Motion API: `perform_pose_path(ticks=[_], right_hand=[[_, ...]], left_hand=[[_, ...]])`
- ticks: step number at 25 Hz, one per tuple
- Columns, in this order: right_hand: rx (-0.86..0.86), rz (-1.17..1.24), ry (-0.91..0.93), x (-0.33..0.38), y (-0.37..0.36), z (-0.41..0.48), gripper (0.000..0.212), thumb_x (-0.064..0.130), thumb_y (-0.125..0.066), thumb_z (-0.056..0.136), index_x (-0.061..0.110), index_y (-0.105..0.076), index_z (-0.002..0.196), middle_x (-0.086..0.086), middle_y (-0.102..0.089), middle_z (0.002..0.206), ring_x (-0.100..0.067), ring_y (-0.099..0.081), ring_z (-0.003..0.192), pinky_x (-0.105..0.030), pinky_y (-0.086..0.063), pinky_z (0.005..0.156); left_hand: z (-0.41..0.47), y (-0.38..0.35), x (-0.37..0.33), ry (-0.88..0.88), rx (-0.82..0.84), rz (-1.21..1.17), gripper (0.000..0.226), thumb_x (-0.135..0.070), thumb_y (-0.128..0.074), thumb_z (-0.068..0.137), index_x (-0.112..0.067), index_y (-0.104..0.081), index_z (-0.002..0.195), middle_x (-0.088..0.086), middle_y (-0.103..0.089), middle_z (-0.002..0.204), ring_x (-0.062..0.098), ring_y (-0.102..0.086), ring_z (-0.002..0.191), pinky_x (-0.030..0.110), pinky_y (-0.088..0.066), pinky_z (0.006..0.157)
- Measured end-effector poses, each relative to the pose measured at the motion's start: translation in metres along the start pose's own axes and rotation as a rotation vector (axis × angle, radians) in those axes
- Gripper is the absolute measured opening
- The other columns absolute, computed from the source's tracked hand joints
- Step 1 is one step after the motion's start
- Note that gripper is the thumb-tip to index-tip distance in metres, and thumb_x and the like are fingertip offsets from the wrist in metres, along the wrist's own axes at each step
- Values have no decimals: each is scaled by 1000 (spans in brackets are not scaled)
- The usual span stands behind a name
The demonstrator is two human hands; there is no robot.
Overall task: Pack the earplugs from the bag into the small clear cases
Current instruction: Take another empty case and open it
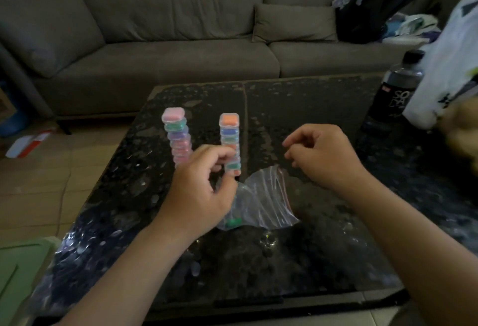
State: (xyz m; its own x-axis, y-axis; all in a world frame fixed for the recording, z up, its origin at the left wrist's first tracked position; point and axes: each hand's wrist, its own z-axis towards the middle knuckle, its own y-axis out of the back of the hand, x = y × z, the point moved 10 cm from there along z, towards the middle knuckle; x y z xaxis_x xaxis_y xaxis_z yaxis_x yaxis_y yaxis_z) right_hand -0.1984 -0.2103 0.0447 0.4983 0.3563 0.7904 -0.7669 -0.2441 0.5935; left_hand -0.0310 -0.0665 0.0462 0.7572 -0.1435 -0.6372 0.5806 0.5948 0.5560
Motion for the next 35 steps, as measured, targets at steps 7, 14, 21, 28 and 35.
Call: perform_pose_path(ticks=[7, 14, 21, 28, 35], right_hand=[[160, -510, -80, -66, -1, 15, 57, 17, -61, 94, 16, -44, 148, -6, -47, 149, -26, -48, 133, -38, -44, 109], [472, -631, -34, -95, -46, 16, 73, 22, -52, 100, 22, -10, 161, 0, -4, 169, -23, -8, 155, -43, -14, 126], [343, -627, 23, -75, -41, 20, 40, 17, -63, 94, 20, -54, 133, -3, -51, 138, -25, -55, 121, -41, -51, 100], [283, -547, 62, -61, -35, 18, 34, 25, -66, 93, 27, -57, 126, 4, -54, 121, -15, -57, 106, -32, -53, 87], [206, 56, 174, -4, -16, -10, 18, 24, -78, 85, 23, -73, 102, 8, -73, 92, -6, -69, 86, -30, -59, 80]], left_hand=[[-6, -79, -12, 23, 347, 99, 45, -25, -61, 101, -25, -53, 145, -21, -47, 139, -16, -34, 125, -7, -23, 96], [-10, -91, -3, 56, 386, 127, 44, -26, -61, 100, -26, -54, 144, -14, -51, 147, -4, -41, 134, 18, -34, 112], [-13, -92, -2, 60, 406, 123, 43, -28, -60, 100, -27, -55, 143, -14, -52, 145, 0, -45, 134, 33, -44, 114], [-12, -83, -3, 44, 365, 87, 40, -27, -60, 100, -27, -56, 140, -20, -52, 135, -3, -48, 127, 24, -45, 107], [-5, -47, -13, -47, 159, 38, 39, -28, -62, 95, -21, -63, 134, -16, -59, 124, -11, -54, 117, 5, -41, 100]])
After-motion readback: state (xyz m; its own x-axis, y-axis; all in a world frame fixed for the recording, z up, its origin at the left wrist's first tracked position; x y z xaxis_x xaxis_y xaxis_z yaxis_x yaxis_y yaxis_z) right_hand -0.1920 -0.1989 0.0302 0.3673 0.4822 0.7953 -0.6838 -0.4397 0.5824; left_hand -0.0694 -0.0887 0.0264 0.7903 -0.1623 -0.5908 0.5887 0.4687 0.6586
